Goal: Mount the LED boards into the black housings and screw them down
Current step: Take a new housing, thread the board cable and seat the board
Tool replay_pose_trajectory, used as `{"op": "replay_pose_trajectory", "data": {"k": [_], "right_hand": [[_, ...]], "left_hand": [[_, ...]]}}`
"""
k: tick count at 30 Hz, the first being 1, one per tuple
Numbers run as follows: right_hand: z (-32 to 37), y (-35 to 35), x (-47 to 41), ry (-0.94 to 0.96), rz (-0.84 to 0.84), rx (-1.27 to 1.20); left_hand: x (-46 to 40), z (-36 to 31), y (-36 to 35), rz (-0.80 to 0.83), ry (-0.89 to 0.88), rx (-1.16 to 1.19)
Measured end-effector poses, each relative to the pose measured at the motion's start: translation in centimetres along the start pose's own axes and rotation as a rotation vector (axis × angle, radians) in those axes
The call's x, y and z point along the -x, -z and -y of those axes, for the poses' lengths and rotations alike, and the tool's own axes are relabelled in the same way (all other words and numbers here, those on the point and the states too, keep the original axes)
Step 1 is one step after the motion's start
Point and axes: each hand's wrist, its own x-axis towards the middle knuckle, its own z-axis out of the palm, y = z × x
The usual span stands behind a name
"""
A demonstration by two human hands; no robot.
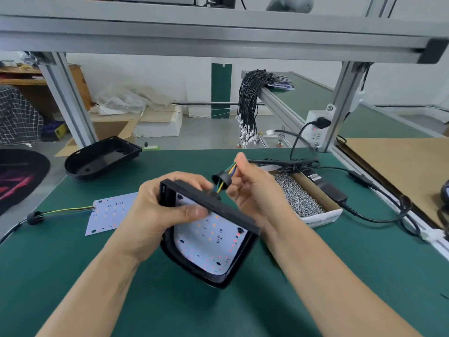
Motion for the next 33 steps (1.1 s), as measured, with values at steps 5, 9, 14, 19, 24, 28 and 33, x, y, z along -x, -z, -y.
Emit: {"op": "replay_pose_trajectory", "data": {"k": [5,9,14,19,24,28,33], "right_hand": [[-0.1,0.3,0.7,-0.104,0.204,0.201],[0.7,0.9,0.9,-0.082,0.194,0.189],[0.2,1.8,1.3,-0.101,0.198,0.232],[-0.9,1.2,1.9,-0.076,0.184,0.150],[-2.2,1.3,2.4,-0.042,0.128,0.032],[-2.0,1.3,2.7,-0.023,0.063,0.069],[-1.7,1.3,3.4,0.005,-0.013,0.172]], "left_hand": [[-0.1,0.1,-0.4,-0.057,0.037,-0.064],[0.0,-0.5,0.1,0.011,0.068,-0.068],[0.5,-0.9,0.2,0.111,0.073,0.009],[0.5,-0.8,0.2,0.192,0.094,0.027],[0.6,0.0,-0.5,0.089,0.051,0.084],[0.4,0.1,-0.7,0.098,0.043,0.085],[-0.1,0.0,-1.4,0.158,0.025,0.140]]}}
